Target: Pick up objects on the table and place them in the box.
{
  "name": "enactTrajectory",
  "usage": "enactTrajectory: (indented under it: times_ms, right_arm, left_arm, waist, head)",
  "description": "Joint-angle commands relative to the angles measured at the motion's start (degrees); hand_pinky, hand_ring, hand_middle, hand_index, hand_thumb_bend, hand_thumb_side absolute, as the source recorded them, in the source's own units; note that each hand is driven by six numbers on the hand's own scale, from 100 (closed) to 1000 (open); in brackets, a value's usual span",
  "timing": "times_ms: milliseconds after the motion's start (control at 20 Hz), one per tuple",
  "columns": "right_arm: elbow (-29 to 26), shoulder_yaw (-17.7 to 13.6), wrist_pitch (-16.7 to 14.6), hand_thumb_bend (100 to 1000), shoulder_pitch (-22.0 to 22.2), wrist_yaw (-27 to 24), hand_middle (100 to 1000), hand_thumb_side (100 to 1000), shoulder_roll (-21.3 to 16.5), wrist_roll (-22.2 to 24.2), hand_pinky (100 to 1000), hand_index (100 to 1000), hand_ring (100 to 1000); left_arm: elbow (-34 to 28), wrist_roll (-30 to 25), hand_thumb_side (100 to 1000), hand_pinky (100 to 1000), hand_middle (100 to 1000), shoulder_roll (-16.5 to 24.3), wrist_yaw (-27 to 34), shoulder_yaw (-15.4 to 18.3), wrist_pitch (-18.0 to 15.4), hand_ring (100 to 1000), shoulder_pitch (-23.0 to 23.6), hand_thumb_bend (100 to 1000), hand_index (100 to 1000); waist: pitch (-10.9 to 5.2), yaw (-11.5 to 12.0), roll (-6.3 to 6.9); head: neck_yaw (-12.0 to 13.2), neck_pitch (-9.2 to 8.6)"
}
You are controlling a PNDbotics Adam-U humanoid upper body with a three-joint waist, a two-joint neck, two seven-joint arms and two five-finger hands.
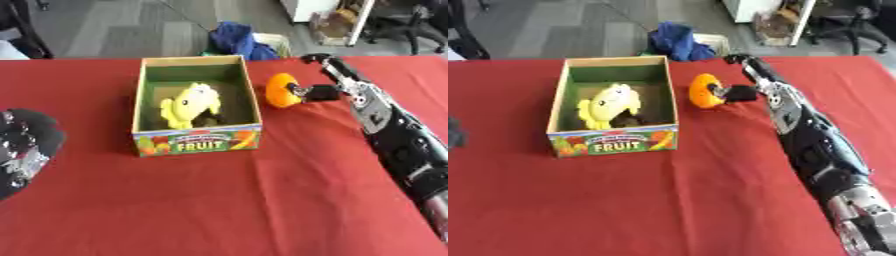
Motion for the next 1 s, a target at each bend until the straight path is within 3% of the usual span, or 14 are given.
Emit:
enactTrajectory:
  times_ms: [50, 400, 600, 800, 900, 1000]
  right_arm:
    - [-0.17, 0.16, -0.07, 387, -1.02, 1.33, 833, 472, -0.42, 0.31, 849, 908, 1000]
    - [0.26, 0.62, -0.69, 385, -0.85, 2.99, 813, 443, 0.95, 1.61, 847, 791, 1000]
    - [0.22, 0.80, -1.21, 332, -0.84, 3.65, 801, 399, 1.52, 3.05, 844, 719, 1000]
    - [-0.06, 0.71, -1.00, 253, -0.82, 4.49, 769, 259, 1.81, 2.66, 832, 618, 1000]
    - [-0.26, 0.69, -0.72, 170, -0.77, 4.89, 743, 122, 1.91, 1.68, 823, 533, 1000]
    - [-0.57, 0.54, -0.31, 100, -0.70, 5.03, 705, 100, 1.96, -0.02, 812, 443, 1000]
  left_arm:
    - [-1.21, -0.05, 382, 613, 573, 0.97, -0.09, 0.16, -0.21, 587, -0.62, 574, 616]
    - [-1.18, -0.14, 383, 613, 573, 0.87, -0.06, 0.08, -0.18, 587, -0.66, 573, 616]
    - [-1.17, -0.21, 383, 613, 573, 0.82, -0.03, 0.05, -0.18, 587, -0.67, 573, 616]
    - [-1.16, -0.23, 383, 613, 573, 0.82, -0.03, 0.04, -0.19, 587, -0.70, 573, 616]
    - [-1.15, -0.25, 383, 613, 573, 0.81, -0.01, 0.02, -0.18, 587, -0.72, 573, 616]
    - [-1.13, -0.26, 383, 613, 573, 0.82, -0.01, 0.02, -0.17, 587, -0.74, 572, 616]
  waist:
    - [-0.78, 0.16, 0.17]
    - [-0.68, 0.32, 0.15]
    - [-0.68, 0.39, 0.13]
    - [-0.69, 0.50, 0.09]
    - [-0.70, 0.53, 0.05]
    - [-0.73, 0.52, 0.02]
  head:
    - [-0.34, -0.44]
    - [-0.55, -0.32]
    - [-0.67, -0.30]
    - [-0.73, -0.38]
    - [-0.73, -0.39]
    - [-0.71, -0.41]
